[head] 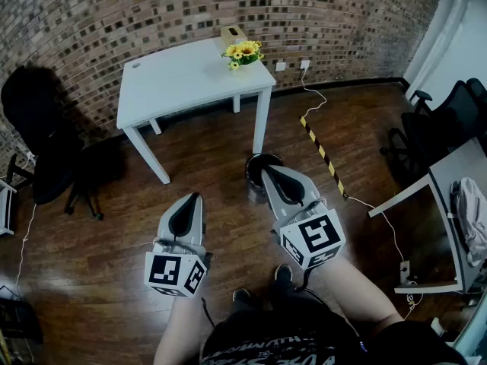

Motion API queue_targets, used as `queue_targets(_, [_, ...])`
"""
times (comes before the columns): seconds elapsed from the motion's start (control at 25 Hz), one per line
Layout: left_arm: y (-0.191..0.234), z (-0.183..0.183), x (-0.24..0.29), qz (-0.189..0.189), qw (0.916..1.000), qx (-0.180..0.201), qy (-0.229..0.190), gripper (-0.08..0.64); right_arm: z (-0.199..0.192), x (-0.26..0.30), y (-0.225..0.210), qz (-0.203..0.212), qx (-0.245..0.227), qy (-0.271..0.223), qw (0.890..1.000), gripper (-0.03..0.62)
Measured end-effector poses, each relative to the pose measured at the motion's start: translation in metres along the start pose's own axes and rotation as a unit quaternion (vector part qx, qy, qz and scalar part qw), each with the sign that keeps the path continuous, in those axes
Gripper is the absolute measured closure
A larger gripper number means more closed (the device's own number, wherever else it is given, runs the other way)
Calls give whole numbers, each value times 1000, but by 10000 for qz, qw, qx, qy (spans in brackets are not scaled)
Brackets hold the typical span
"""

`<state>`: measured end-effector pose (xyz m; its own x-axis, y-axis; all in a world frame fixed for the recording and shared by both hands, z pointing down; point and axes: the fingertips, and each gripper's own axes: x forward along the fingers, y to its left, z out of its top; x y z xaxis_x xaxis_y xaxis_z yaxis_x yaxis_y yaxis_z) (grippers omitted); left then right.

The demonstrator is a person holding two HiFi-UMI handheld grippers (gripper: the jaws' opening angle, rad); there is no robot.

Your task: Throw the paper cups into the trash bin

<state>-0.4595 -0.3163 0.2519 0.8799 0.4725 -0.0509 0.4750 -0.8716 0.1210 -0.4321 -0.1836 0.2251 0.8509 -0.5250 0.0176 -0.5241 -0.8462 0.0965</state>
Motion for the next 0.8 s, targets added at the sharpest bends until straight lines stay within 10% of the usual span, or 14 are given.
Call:
queue_targets(0.48, [-17,-29,44,798,9967,108,87,555,-3,7,-72,547,-75,-498,9972,584])
queue_targets(0.8, [-102,-20,133,1404,9897,204,-167,555,-20,-19,-214,839,104,-506,9951,584])
